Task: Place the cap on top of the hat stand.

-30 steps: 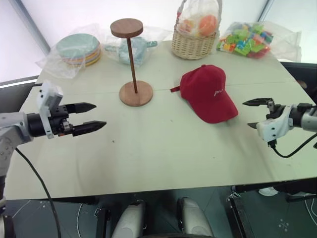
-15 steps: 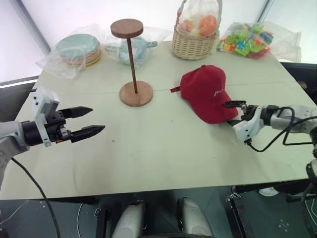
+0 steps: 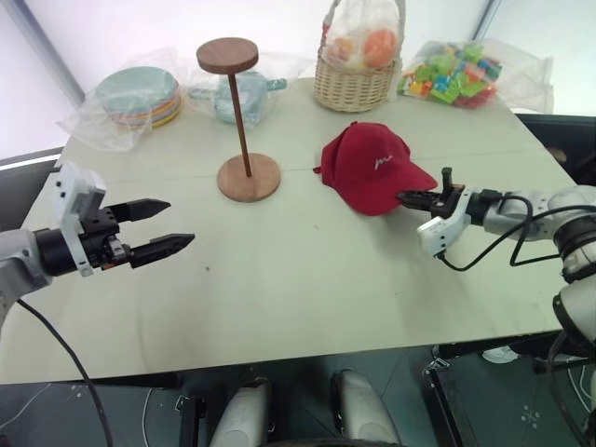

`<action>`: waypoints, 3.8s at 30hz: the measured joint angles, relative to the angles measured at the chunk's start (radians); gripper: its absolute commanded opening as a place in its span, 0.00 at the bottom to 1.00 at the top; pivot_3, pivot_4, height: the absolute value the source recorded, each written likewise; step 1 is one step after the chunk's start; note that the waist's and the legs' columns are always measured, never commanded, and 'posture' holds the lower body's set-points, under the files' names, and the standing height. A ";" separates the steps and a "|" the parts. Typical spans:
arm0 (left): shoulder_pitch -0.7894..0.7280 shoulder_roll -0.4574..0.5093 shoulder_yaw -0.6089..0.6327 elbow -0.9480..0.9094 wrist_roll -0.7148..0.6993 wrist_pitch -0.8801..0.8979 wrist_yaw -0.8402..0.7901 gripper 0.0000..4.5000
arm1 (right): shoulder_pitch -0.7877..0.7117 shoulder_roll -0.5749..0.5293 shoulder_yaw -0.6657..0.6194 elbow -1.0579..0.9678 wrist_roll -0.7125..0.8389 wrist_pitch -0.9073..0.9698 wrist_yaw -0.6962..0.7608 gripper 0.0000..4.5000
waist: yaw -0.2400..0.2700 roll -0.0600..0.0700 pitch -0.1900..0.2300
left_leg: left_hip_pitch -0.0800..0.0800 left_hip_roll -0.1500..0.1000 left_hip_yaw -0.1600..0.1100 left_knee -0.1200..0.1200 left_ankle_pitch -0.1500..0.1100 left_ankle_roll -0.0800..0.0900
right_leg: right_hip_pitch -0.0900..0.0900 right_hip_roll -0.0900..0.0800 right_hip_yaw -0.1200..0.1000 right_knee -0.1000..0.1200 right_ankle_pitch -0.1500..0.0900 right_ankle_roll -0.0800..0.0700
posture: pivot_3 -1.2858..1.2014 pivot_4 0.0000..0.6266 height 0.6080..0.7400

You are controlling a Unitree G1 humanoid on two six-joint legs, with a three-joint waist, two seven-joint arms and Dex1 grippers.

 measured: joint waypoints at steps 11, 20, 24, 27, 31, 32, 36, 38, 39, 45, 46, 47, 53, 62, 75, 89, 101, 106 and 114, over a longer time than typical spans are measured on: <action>-0.062 0.040 0.023 0.075 0.018 -0.009 0.017 1.00 | 0.056 -0.003 -0.293 -0.299 0.423 0.221 0.363 0.01 | -0.001 0.001 0.001 | 0.000 0.000 0.000 0.000 0.000 0.000 | 0.000 0.000 0.000 0.000 0.000 0.000 | 0.52 0.24 1.00; -0.320 0.028 -0.067 0.293 0.113 -0.092 0.046 1.00 | 0.059 0.197 -0.520 -1.020 0.527 0.796 0.628 0.01 | 0.002 0.001 0.001 | -0.001 0.000 -0.002 0.001 0.000 0.000 | -0.001 0.000 -0.001 0.002 0.000 0.000 | 0.52 0.24 1.00; -0.376 0.040 -0.118 0.388 0.170 -0.137 0.001 1.00 | 0.055 0.298 -0.520 -1.147 0.538 0.939 0.697 0.01 | 0.006 0.000 0.001 | -0.003 -0.001 -0.002 0.001 0.000 0.000 | -0.002 0.000 -0.002 0.002 0.000 0.000 | 0.52 0.24 1.00; -0.424 0.050 -0.138 0.455 0.203 -0.163 -0.035 1.00 | 0.051 0.363 -0.517 -1.188 0.545 0.997 0.722 0.01 | 0.004 0.000 0.001 | -0.003 -0.001 -0.002 0.001 0.000 0.000 | -0.002 -0.001 -0.002 0.002 0.000 0.000 | 0.52 0.24 1.00; -0.434 0.062 -0.137 0.460 0.218 -0.178 -0.056 1.00 | 0.048 0.435 -0.500 -1.202 0.546 1.035 0.740 0.01 | 0.000 0.000 0.001 | -0.003 -0.001 -0.002 0.001 0.000 0.000 | -0.003 -0.001 -0.002 0.003 0.000 0.000 | 0.52 0.24 1.00; -0.427 0.062 -0.135 0.458 0.219 -0.178 -0.058 1.00 | 0.048 0.465 -0.493 -1.202 0.548 1.044 0.743 0.01 | -0.001 0.000 0.001 | -0.003 -0.001 -0.002 0.001 0.000 0.000 | -0.003 -0.001 -0.002 0.003 0.000 0.000 | 0.52 0.24 1.00; -0.390 0.059 -0.124 0.430 0.217 -0.176 -0.048 1.00 | 0.049 0.564 -0.451 -1.195 0.558 1.061 0.748 0.01 | -0.005 0.000 0.001 | -0.004 -0.001 -0.002 0.000 0.000 0.000 | -0.005 -0.001 -0.002 0.004 0.000 0.000 | 0.52 0.24 1.00; -0.358 0.053 -0.110 0.403 0.214 -0.168 -0.041 1.00 | 0.049 0.599 -0.420 -1.183 0.560 1.052 0.742 0.01 | -0.005 0.000 0.001 | -0.004 -0.001 -0.002 0.000 0.000 0.000 | -0.005 -0.001 -0.002 0.004 0.000 0.000 | 0.52 0.24 1.00; -0.344 0.052 -0.102 0.393 0.212 -0.161 -0.037 1.00 | 0.050 0.604 -0.409 -1.175 0.560 1.042 0.742 0.01 | -0.004 0.000 0.001 | -0.004 -0.001 -0.002 0.000 0.000 0.000 | -0.005 -0.001 -0.002 0.004 0.000 0.000 | 0.52 0.24 1.00; -0.253 0.051 -0.007 0.326 0.192 -0.126 -0.019 1.00 | 0.068 0.601 -0.381 -1.147 0.559 0.989 0.742 0.01 | 0.000 -0.001 0.000 | -0.004 -0.001 -0.004 0.002 0.000 0.000 | -0.004 -0.001 -0.003 0.003 0.000 0.000 | 0.52 0.24 1.00; -0.236 0.051 0.004 0.309 0.186 -0.115 -0.016 1.00 | 0.078 0.596 -0.375 -1.146 0.556 0.977 0.742 0.01 | 0.000 -0.001 0.000 | -0.004 -0.001 -0.004 0.001 0.000 0.000 | -0.004 -0.001 -0.003 0.003 0.000 0.000 | 0.52 0.24 1.00; -0.224 0.051 0.011 0.295 0.178 -0.108 -0.013 1.00 | 0.089 0.589 -0.369 -1.140 0.553 0.966 0.742 0.01 | 0.000 -0.001 0.000 | -0.004 -0.001 -0.004 0.001 0.000 0.000 | -0.005 -0.001 -0.003 0.003 0.000 0.000 | 0.52 0.24 1.00; -0.200 0.049 0.040 0.249 0.156 -0.086 0.005 1.00 | 0.134 0.562 -0.338 -1.107 0.513 0.938 0.749 0.01 | -0.001 -0.001 0.000 | -0.004 -0.001 -0.003 0.001 0.000 0.000 | -0.005 -0.001 -0.002 0.003 0.000 0.000 | 0.52 0.24 1.00; -0.240 0.028 0.014 0.256 0.150 -0.076 0.021 1.00 | 0.140 0.555 -0.302 -1.108 0.436 0.959 0.792 0.01 | 0.000 -0.001 0.000 | -0.004 -0.001 -0.004 0.001 0.000 0.000 | -0.004 -0.001 -0.003 0.003 0.000 0.000 | 0.52 0.24 1.00; -0.311 0.006 -0.058 0.320 0.164 -0.105 0.011 1.00 | 0.198 0.576 -0.284 -1.172 0.436 0.974 0.873 0.01 | -0.001 -0.001 0.000 | -0.004 -0.001 -0.004 0.001 0.000 0.000 | -0.005 -0.001 -0.003 0.003 0.000 0.000 | 0.52 0.24 1.00; -0.312 -0.010 -0.065 0.323 0.171 -0.114 0.000 1.00 | 0.218 0.610 -0.281 -1.173 0.484 0.962 0.919 0.99 | 0.000 -0.002 0.000 | -0.004 -0.001 -0.004 0.001 0.000 0.000 | -0.004 -0.001 -0.003 0.003 0.000 0.000 | 0.52 0.24 1.00; -0.353 -0.021 -0.065 0.362 0.164 -0.112 -0.012 1.00 | 0.274 0.606 -0.502 -1.347 1.010 1.177 1.162 0.99 | 0.004 -0.002 0.000 | -0.004 -0.001 -0.005 0.002 0.000 0.000 | -0.003 -0.001 -0.004 0.003 0.000 0.000 | 0.52 0.24 1.00; -0.325 -0.014 -0.066 0.368 0.174 -0.113 -0.030 1.00 | 0.236 0.369 -0.733 -1.437 1.348 1.541 1.342 0.99 | 0.013 -0.002 0.001 | -0.004 -0.001 -0.005 0.001 -0.001 0.002 | -0.002 -0.002 -0.004 0.000 0.000 0.000 | 0.52 0.24 1.00; -0.286 -0.086 -0.063 0.419 0.246 -0.187 0.078 1.00 | 0.292 0.073 -0.902 -1.212 1.559 1.790 1.514 0.99 | 0.026 -0.002 0.001 | -0.002 0.000 -0.003 0.001 -0.005 0.008 | 0.000 -0.003 -0.004 -0.001 0.000 0.000 | 0.52 0.24 1.00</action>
